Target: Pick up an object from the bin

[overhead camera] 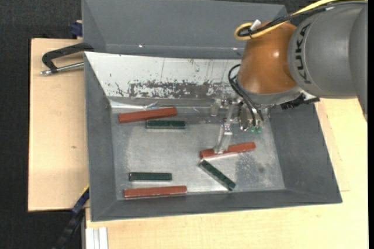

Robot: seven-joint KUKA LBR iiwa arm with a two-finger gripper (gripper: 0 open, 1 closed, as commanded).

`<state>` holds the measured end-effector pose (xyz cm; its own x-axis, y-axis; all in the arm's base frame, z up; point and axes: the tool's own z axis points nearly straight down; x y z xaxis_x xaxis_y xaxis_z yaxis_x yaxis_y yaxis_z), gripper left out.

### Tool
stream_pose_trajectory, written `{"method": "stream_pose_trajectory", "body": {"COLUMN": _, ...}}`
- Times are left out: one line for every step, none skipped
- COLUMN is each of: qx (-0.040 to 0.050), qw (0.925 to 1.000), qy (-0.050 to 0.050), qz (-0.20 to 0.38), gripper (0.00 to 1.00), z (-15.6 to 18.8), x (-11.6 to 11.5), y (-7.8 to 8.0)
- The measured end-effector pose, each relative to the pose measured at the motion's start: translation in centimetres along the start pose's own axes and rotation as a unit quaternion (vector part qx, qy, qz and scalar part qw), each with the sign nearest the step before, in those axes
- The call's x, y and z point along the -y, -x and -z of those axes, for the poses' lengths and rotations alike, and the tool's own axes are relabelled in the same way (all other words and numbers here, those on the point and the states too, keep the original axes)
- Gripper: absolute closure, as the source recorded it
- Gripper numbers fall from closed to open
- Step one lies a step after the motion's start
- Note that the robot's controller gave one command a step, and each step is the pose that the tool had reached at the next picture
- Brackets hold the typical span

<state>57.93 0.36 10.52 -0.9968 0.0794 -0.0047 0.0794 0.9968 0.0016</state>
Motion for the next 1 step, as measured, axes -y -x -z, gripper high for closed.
{"method": "stream_pose_trajectory", "body": {"qx": -0.0034, "qw": 1.0, "qy": 0.002, "qz": 0.002, "gripper": 0.0, "z": -2.75, "x": 2.56, "y": -2.19}}
